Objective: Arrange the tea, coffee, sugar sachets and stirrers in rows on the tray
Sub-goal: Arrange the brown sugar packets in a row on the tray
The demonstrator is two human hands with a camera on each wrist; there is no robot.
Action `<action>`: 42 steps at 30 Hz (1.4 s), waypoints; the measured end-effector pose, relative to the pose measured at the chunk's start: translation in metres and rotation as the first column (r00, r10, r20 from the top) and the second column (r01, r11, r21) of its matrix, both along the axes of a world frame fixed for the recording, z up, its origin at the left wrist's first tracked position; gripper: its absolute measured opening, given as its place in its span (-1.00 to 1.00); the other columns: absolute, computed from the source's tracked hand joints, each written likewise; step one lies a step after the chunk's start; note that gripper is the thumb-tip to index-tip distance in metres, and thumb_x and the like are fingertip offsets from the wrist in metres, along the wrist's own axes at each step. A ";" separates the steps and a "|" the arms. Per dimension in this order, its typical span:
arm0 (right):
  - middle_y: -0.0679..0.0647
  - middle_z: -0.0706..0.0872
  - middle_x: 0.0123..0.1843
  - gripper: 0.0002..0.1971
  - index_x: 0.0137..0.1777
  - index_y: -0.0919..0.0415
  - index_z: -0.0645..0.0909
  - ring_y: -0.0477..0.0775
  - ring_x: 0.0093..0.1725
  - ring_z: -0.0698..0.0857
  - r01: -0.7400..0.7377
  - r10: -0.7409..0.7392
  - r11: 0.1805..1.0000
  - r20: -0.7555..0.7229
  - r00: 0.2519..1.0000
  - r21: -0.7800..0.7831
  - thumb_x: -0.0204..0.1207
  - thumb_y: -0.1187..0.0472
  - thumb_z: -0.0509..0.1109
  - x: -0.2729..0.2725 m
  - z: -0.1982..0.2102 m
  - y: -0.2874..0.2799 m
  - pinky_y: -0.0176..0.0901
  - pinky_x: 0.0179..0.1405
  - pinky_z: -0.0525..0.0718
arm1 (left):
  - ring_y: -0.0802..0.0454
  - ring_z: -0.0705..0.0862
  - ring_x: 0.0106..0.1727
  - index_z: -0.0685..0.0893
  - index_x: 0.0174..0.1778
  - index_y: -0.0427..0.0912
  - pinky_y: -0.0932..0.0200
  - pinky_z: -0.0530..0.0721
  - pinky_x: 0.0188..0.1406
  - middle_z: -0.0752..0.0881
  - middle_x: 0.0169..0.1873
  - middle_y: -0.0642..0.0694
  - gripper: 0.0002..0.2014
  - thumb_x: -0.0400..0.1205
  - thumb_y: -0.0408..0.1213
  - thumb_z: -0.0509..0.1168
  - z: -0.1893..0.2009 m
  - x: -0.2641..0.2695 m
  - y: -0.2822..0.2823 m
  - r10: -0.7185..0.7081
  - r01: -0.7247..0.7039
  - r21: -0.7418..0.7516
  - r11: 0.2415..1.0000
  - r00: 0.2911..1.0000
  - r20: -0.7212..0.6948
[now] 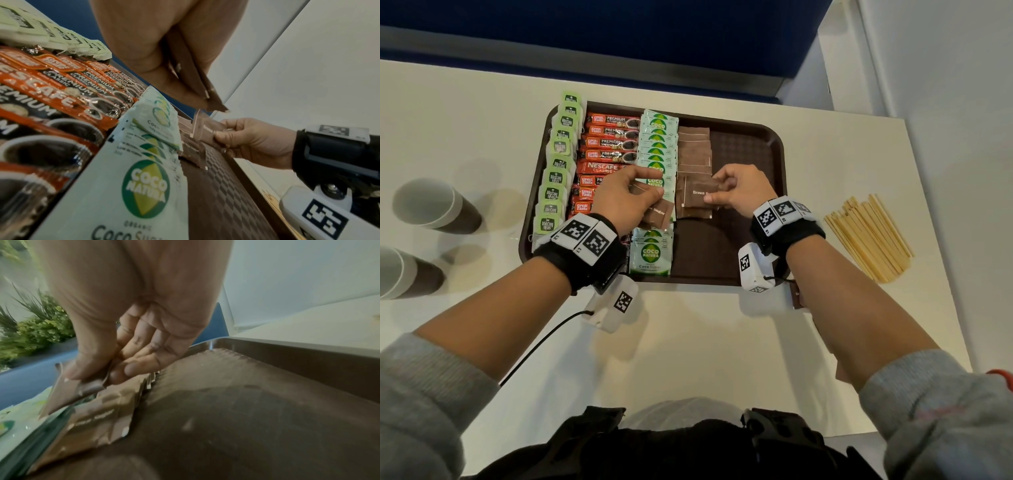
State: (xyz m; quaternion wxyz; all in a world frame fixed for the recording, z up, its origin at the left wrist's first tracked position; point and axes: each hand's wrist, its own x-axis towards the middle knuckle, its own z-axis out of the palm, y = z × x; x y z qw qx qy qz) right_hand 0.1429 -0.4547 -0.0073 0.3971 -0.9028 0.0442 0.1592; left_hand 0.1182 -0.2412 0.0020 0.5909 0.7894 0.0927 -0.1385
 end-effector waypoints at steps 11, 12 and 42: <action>-0.11 0.60 -0.34 -0.73 0.05 0.21 0.67 -0.13 -0.33 0.63 -0.027 0.025 0.997 -0.027 0.999 -0.068 0.36 0.28 0.58 -0.007 -0.016 0.007 -0.28 -0.11 0.69 | 0.00 0.74 -0.24 0.67 0.03 0.00 -0.04 0.80 -0.20 0.67 -0.28 0.03 -0.81 0.56 -0.32 0.43 0.001 -0.001 -0.001 0.015 -0.015 0.004 1.000 1.000 -0.001; -0.11 0.61 -0.35 -0.74 0.02 0.20 0.66 -0.18 -0.34 0.61 -0.024 0.023 0.997 -0.015 1.000 -0.076 0.35 0.28 0.59 -0.008 -0.017 0.008 -0.32 -0.15 0.66 | -0.05 0.75 -0.20 0.67 0.03 0.00 -0.08 0.79 -0.15 0.67 -0.27 0.04 -0.81 0.55 -0.31 0.43 0.001 -0.001 -0.001 0.014 -0.014 0.007 1.000 1.000 -0.005; 0.06 0.66 -0.36 -0.70 -0.12 0.28 0.63 -0.06 -0.37 0.66 -0.198 0.224 0.953 -0.093 0.970 0.231 0.36 0.07 0.58 -0.011 0.019 0.048 -0.12 -0.29 0.75 | -0.29 0.78 -0.14 0.57 -0.12 0.11 -0.27 0.77 -0.10 0.77 -0.06 -0.28 -0.77 0.45 -0.09 0.51 0.006 -0.005 -0.010 0.086 -0.087 -0.034 0.996 0.996 -0.031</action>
